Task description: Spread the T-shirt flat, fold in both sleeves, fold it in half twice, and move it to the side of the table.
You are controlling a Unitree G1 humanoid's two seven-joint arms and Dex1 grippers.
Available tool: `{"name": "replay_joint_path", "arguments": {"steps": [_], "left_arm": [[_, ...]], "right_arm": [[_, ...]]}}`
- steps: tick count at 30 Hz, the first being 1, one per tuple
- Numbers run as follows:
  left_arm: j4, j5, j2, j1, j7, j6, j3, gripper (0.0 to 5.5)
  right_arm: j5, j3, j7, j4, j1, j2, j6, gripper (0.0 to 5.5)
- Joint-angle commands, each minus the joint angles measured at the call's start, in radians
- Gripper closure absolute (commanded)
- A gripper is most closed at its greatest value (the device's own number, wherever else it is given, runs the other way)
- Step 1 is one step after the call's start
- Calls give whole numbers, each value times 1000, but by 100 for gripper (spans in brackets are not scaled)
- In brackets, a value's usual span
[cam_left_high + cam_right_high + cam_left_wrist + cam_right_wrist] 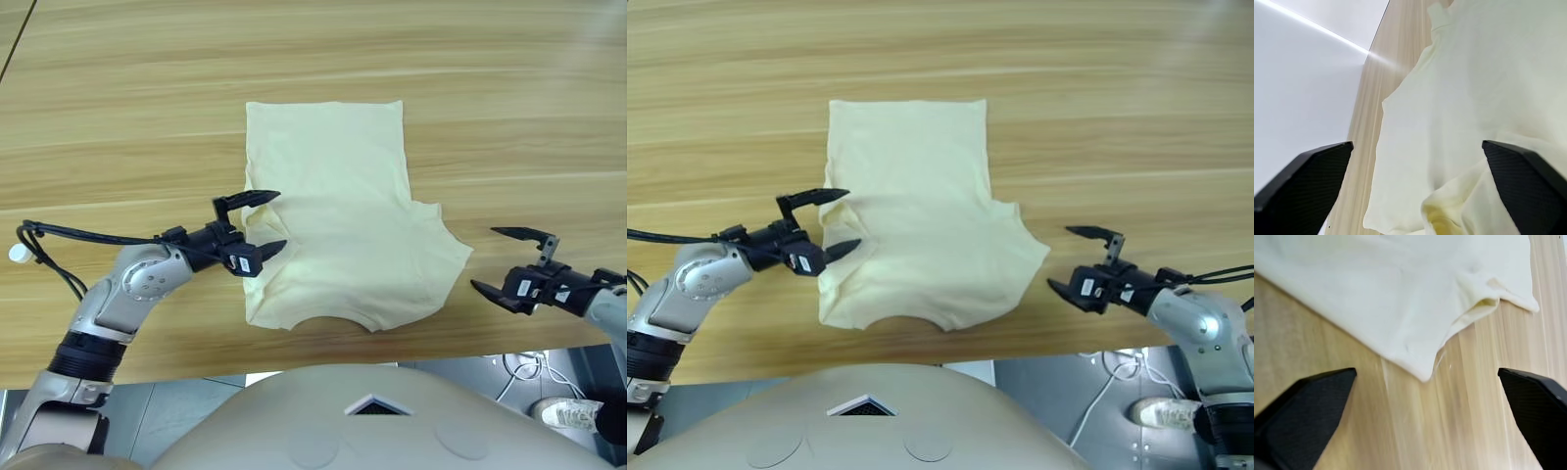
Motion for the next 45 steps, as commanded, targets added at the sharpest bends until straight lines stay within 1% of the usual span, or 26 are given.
{"name": "replay_joint_path", "arguments": {"steps": [1,4,7,8,13,15,16,19,22,28,33,34,38,45], "left_arm": [[-13,8,3,5,2,-4,8,49],[-19,8,7,12,2,-5,10,49],[-19,13,7,13,4,-5,10,47],[-19,14,7,14,4,-5,10,47],[-21,18,5,16,8,-6,11,47],[-21,20,4,15,9,-6,11,47],[-20,20,4,15,10,-6,11,47],[-20,20,2,12,12,-10,10,47],[-20,20,1,9,12,-12,8,47],[-21,22,-1,5,14,-16,8,47],[-18,23,-3,1,14,-20,7,47],[-18,23,-3,0,15,-20,7,47],[-16,23,-8,-4,14,-22,6,47],[-16,18,-17,-8,21,-29,6,47]], "right_arm": [[-61,73,1,45,-32,21,30,10],[-87,106,-13,67,-62,21,51,10],[-96,120,-29,81,-79,16,64,64],[-95,123,-31,81,-81,13,66,74],[-87,124,-46,84,-92,6,65,181],[-87,128,-50,85,-97,5,65,215],[-88,131,-51,84,-99,6,66,241],[-92,140,-53,83,-106,7,70,284],[-92,143,-57,84,-112,5,75,343],[-94,143,-59,79,-116,5,77,441],[-96,146,-59,79,-123,6,77,538],[-96,146,-60,79,-125,7,77,545],[-92,140,-67,75,-129,7,70,545],[-50,89,-111,27,-162,33,61,545]]}}
